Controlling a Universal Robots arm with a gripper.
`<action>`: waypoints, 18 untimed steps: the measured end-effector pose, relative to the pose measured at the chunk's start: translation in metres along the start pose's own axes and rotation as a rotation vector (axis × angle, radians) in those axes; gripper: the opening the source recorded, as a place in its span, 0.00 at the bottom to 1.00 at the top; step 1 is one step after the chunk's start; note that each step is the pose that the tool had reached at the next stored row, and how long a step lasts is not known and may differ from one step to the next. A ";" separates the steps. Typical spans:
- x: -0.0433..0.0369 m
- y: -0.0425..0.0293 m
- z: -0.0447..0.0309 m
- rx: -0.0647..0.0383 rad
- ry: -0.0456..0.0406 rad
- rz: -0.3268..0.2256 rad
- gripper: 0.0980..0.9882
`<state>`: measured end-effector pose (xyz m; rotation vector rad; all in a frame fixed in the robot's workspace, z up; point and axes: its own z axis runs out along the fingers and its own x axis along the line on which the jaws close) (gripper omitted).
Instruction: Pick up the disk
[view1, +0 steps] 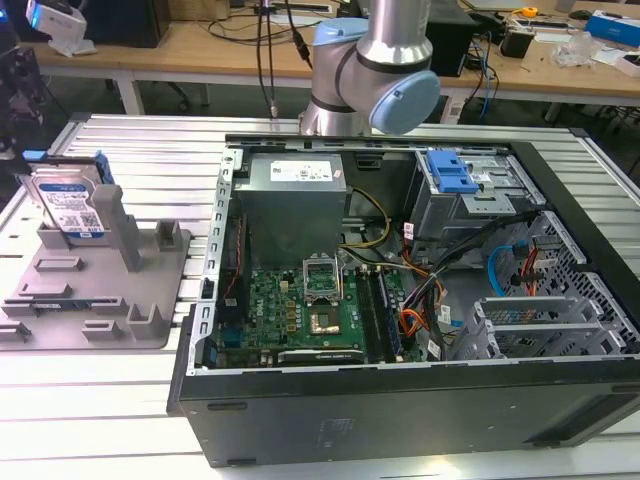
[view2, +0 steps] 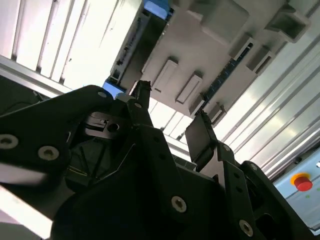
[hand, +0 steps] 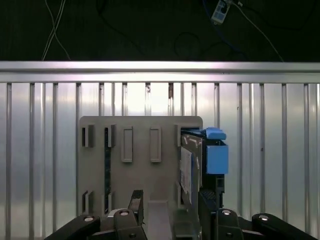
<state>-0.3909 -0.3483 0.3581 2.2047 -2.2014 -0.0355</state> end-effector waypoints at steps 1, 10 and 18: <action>-0.0035 0.0001 0.0000 0.000 -0.0001 0.000 0.52; -0.0201 0.0155 0.0031 0.000 0.0003 0.014 0.52; -0.0375 0.0215 0.0086 0.000 0.0032 0.015 0.52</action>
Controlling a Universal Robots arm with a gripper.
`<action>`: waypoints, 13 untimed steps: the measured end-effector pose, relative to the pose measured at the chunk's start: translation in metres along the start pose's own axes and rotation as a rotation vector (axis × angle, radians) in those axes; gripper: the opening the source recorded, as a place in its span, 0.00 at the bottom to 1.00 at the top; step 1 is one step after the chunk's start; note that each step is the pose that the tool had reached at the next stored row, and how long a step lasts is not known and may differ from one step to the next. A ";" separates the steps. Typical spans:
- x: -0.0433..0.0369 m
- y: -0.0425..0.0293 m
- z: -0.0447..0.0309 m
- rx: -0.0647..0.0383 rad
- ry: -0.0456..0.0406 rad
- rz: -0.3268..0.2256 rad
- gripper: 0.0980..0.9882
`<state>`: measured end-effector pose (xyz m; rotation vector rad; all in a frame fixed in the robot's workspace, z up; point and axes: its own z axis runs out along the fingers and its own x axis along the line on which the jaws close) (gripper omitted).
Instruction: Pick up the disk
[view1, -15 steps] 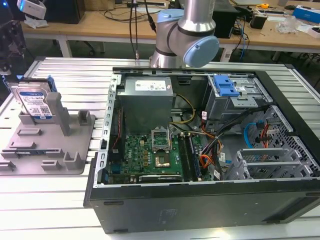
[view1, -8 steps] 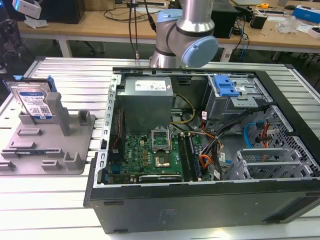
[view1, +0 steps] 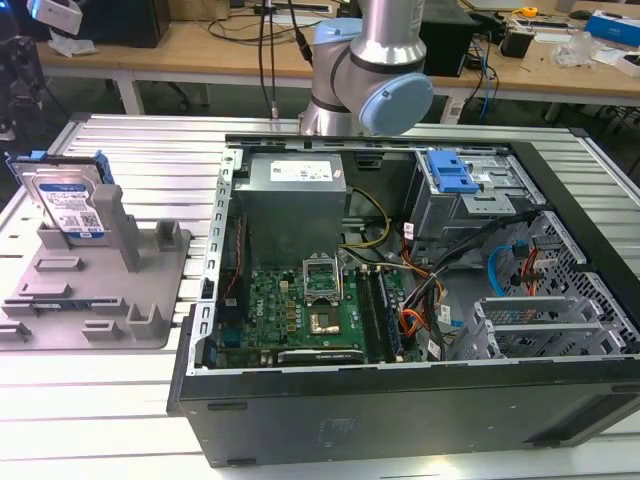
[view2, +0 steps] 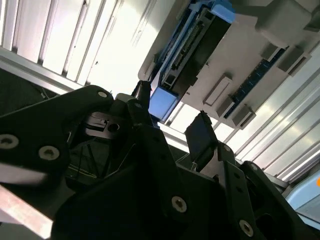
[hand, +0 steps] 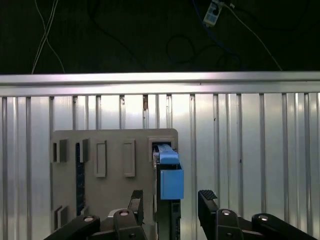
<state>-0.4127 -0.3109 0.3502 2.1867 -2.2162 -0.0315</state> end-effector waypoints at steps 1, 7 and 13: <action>0.0001 0.0004 0.0011 0.000 0.0016 0.000 0.52; 0.0000 0.0014 0.0019 0.000 0.0016 0.000 0.52; 0.0004 0.0025 0.0054 0.000 0.0018 0.000 0.52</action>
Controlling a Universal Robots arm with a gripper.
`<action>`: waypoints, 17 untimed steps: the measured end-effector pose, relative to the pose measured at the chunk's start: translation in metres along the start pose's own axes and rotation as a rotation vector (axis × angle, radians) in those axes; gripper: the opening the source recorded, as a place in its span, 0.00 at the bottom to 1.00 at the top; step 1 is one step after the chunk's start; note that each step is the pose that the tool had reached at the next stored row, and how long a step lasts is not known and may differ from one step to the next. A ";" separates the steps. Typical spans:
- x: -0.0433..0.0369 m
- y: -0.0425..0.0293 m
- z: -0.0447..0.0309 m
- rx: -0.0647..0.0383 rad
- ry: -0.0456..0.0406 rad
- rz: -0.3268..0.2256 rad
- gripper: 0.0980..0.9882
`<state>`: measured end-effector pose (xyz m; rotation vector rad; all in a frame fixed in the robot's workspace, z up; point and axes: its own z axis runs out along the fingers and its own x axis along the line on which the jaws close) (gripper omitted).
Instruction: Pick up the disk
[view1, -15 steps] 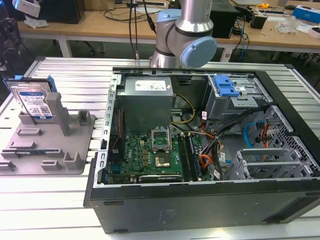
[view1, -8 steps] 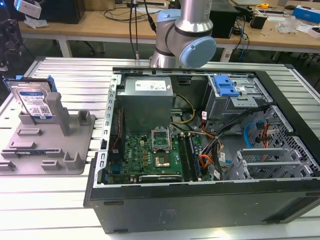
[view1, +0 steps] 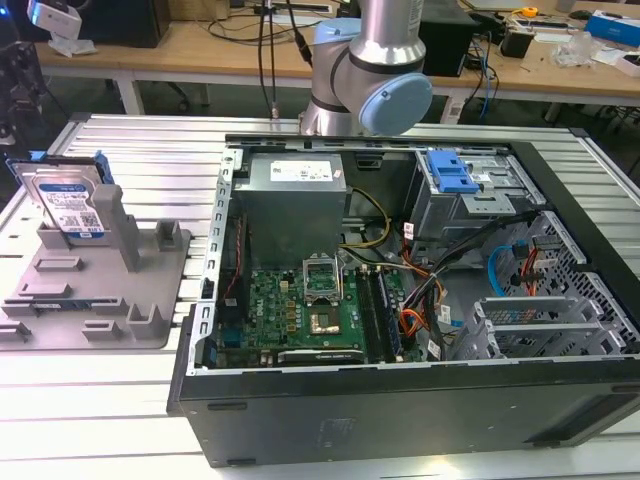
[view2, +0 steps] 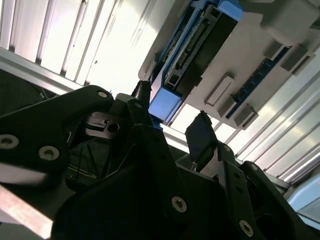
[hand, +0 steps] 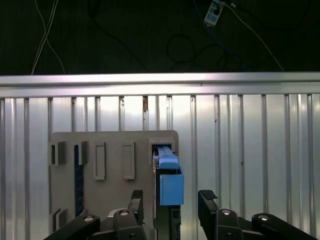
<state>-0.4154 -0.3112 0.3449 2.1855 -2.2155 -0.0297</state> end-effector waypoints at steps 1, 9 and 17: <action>0.0001 0.0000 0.0010 0.000 0.0000 0.000 0.52; 0.0005 0.0003 0.0136 0.000 0.0004 0.000 0.52; 0.0003 0.0018 0.0243 0.000 0.0023 0.000 0.52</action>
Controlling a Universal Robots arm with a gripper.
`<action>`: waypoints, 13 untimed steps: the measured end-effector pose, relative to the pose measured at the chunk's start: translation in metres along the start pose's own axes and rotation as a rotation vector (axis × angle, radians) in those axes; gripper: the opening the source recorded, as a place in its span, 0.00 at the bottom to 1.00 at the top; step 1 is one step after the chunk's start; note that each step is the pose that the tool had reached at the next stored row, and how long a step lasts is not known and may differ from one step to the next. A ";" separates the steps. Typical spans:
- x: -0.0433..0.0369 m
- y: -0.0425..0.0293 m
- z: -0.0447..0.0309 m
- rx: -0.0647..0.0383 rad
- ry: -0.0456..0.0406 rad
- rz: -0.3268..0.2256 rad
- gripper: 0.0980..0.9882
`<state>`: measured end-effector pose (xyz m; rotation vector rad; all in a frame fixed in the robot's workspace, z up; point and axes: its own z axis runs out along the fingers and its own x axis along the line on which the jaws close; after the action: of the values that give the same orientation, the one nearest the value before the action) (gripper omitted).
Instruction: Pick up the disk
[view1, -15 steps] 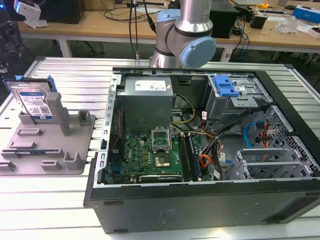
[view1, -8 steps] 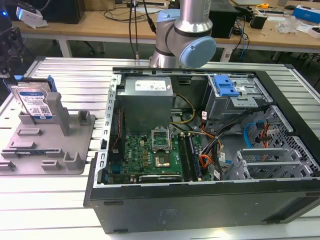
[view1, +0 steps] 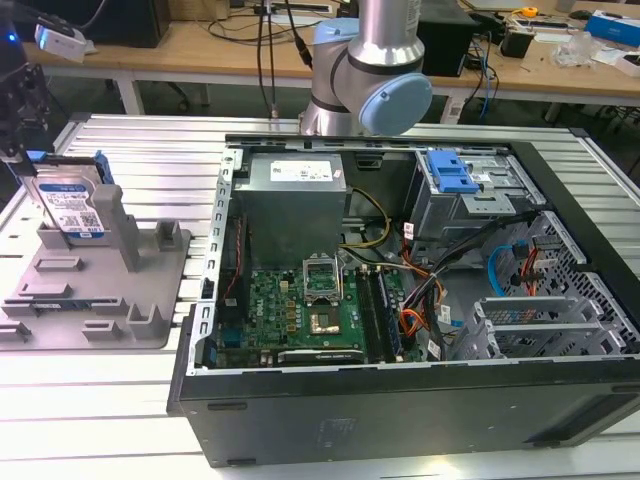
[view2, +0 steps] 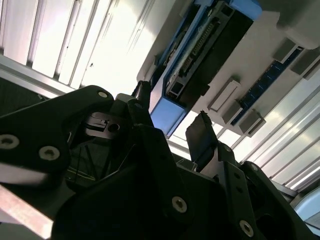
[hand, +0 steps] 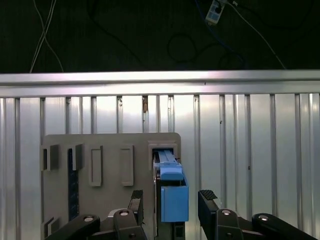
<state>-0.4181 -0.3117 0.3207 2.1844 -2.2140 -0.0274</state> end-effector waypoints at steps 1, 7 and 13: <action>0.0000 -0.0001 0.0017 0.000 0.0003 0.000 0.52; -0.0001 -0.0002 0.0071 0.000 0.0009 0.000 0.52; -0.0001 0.0004 0.0156 0.000 0.0022 0.000 0.52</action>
<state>-0.4190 -0.3117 0.3052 2.1833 -2.2130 -0.0250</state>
